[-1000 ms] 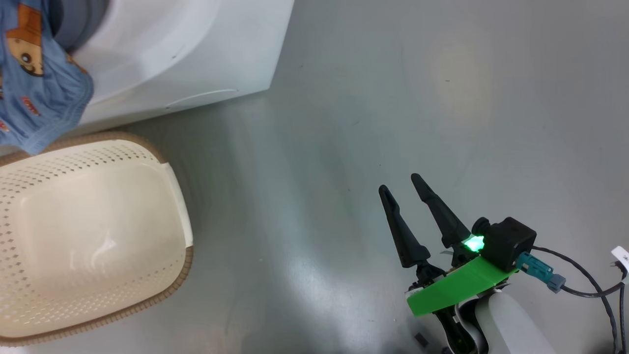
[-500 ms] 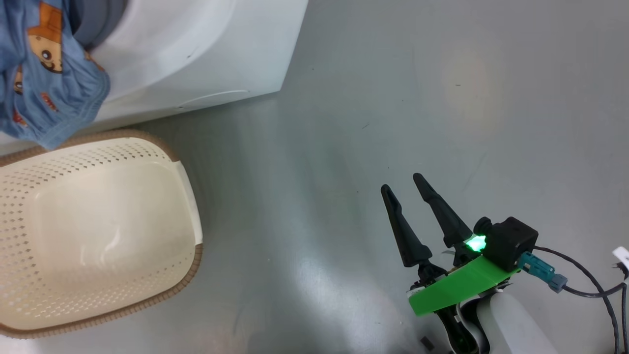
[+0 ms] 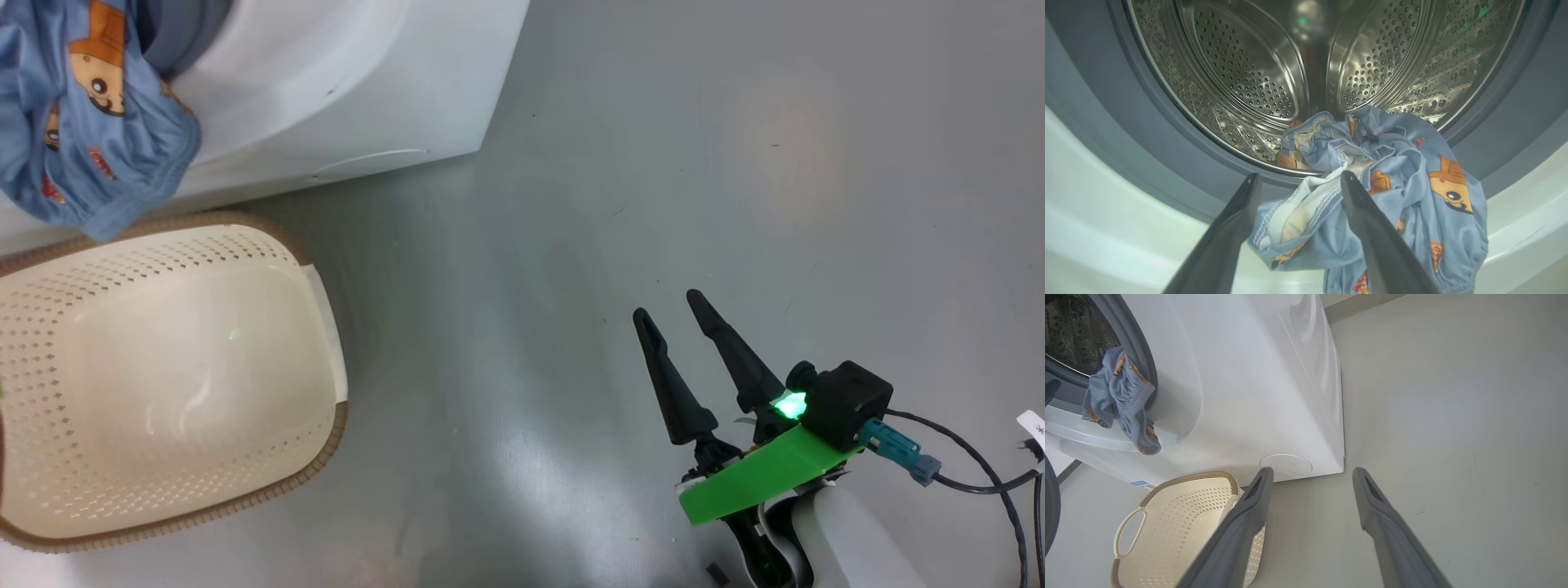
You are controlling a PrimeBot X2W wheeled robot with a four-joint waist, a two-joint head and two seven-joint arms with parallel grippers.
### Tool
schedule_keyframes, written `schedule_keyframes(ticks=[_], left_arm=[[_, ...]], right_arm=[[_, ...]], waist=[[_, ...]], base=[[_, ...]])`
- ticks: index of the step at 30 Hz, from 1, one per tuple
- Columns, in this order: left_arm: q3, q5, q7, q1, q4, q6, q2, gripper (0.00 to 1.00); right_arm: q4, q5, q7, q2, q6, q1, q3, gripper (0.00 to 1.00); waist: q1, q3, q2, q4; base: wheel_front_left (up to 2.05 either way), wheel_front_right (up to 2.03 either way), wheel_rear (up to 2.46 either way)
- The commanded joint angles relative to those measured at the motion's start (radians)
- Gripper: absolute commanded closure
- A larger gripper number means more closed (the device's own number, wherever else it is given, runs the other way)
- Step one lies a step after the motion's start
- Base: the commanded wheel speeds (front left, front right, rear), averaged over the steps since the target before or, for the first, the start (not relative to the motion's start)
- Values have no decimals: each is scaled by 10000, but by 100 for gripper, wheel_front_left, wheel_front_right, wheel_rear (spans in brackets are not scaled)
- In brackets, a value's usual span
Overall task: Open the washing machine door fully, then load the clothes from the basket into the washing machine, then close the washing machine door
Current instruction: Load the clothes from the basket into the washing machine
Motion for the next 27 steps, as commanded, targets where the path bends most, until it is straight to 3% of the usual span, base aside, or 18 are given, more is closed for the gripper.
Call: schedule_keyframes(ticks=[1, 27], left_arm=[[374, 169, -20, 298, -298, -15, 323, 0], [521, 634, -20, 2501, -203, -15, -670, 0]], right_arm=[[-163, -131, -120, 28, 16, 9, 182, 0], [-92, -185, -120, 28, 16, -54, 230, 0]], waist=[[0, -8, -1, 13], [0, -61, -1, 89]], base=[[0, 0, 0], [0, 0, 0]])
